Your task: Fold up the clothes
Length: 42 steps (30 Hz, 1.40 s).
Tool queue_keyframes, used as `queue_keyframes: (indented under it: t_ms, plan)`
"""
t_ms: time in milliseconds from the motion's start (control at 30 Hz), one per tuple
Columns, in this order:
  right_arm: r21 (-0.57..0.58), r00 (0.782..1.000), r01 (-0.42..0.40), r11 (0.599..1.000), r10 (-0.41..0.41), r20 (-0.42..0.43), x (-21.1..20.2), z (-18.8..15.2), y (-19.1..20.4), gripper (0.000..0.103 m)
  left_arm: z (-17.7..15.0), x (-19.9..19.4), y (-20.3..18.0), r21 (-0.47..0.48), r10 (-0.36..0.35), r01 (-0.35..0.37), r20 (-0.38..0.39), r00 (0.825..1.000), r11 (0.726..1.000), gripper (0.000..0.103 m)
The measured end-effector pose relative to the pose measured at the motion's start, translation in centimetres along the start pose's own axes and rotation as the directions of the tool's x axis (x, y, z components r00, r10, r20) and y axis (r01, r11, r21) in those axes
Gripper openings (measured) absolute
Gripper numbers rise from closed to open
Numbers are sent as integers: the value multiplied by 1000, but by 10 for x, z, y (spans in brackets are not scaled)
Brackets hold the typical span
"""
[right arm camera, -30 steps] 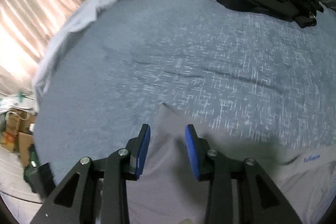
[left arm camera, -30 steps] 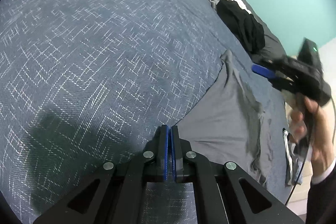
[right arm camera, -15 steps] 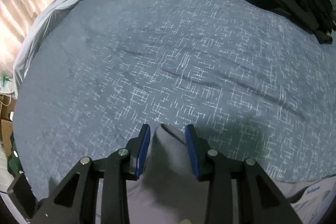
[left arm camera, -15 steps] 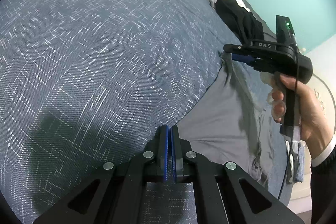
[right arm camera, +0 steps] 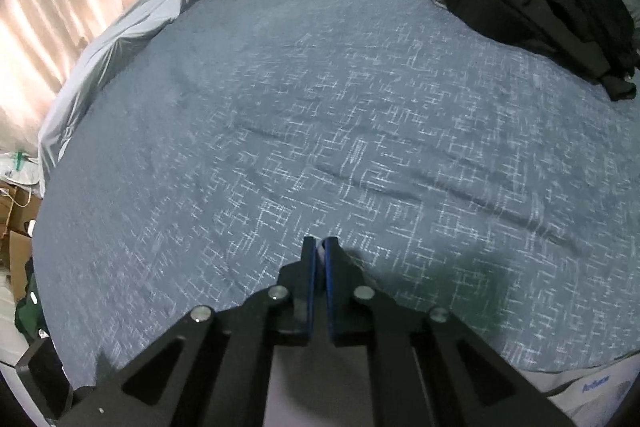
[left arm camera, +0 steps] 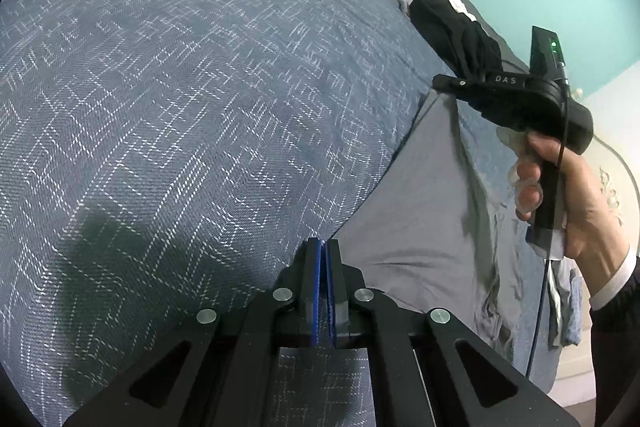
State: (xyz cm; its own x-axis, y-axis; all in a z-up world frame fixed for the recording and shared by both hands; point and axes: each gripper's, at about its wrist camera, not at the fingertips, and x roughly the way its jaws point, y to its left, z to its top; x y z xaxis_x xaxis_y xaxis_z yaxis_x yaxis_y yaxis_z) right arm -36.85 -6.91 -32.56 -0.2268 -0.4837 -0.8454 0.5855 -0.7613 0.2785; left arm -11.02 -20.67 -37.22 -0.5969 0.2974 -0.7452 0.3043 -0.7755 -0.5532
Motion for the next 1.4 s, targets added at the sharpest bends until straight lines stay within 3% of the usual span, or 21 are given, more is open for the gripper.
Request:
queue_keyframes:
  t_ms: [200, 600, 767, 833, 900, 1033, 1200, 1267, 1400]
  plan:
    - [45, 999, -7, 999, 8, -42, 20, 5, -13, 8, 1, 1, 0, 3, -1, 1, -2, 1000, 1000, 2]
    - [93, 994, -37, 995, 27, 110, -35, 14, -40, 12, 4, 6, 2, 0, -3, 3, -5, 1000, 1000, 2]
    - [202, 981, -75, 977, 35, 192, -92, -44, -77, 14, 5, 7, 3, -1, -1, 1, -5, 1000, 1000, 2]
    - [246, 973, -93, 965, 37, 226, -115, -67, -93, 27, 5, 7, 3, -3, 3, -3, -2, 1000, 1000, 2]
    - [288, 965, -113, 951, 36, 259, -138, -91, -108, 33, 5, 7, 2, -6, 7, -7, 2, 1000, 1000, 2]
    - [384, 956, -91, 919, -28, 293, -168, -141, -149, 33, 8, 7, -1, -11, 17, -17, 25, 1000, 1000, 3]
    - [554, 930, -85, 828, -134, 342, -201, -216, -196, 39, 15, -2, -5, -29, 42, -40, 80, 996, 999, 8]
    - [581, 924, -69, 811, -168, 344, -205, -234, -202, 43, 20, -6, -6, -33, 60, -57, 118, 991, 998, 15]
    - [595, 909, -96, 798, -174, 380, -209, -250, -208, 49, 27, -5, -12, -22, 83, -81, 150, 985, 996, 16]
